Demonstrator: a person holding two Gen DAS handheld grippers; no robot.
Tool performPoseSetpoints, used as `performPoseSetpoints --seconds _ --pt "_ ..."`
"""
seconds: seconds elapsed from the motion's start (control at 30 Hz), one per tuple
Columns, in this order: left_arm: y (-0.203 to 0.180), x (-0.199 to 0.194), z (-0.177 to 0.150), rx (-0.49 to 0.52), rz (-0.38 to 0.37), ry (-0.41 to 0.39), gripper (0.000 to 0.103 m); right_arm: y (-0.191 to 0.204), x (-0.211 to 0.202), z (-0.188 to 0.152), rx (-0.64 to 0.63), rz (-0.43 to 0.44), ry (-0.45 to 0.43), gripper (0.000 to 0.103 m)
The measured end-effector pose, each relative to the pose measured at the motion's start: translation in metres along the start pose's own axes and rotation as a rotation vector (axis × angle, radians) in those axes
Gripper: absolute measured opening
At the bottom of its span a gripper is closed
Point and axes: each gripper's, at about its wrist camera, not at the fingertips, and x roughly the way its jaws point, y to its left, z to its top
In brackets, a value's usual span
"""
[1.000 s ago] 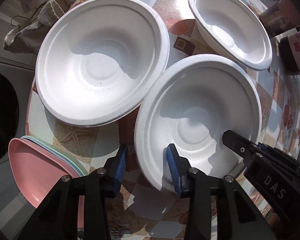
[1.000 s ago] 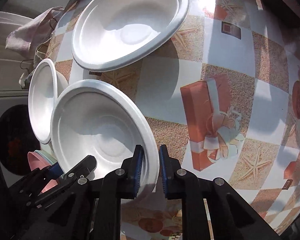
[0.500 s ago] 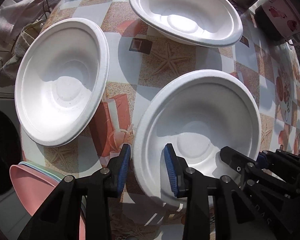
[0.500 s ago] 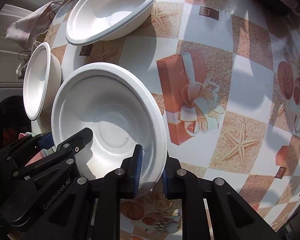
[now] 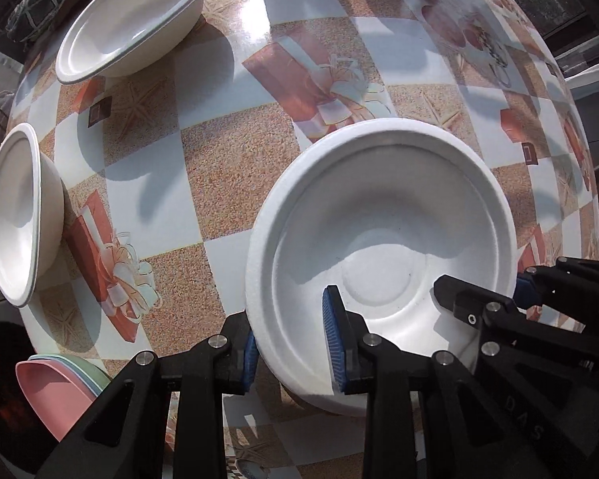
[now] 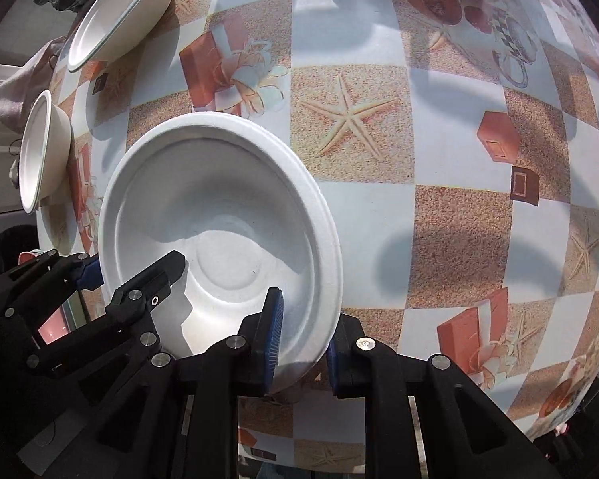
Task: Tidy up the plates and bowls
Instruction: 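Lift the white plate with both tools and carry it beside the pink stack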
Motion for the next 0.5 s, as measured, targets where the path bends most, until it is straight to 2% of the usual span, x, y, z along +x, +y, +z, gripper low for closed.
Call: performPoseSetpoints --seconds 0.5 --pt "-0.109 0.015 -0.053 0.319 -0.006 0.038 0.032 -0.063 0.001 -0.075 0.2 0.0 0.006 0.022"
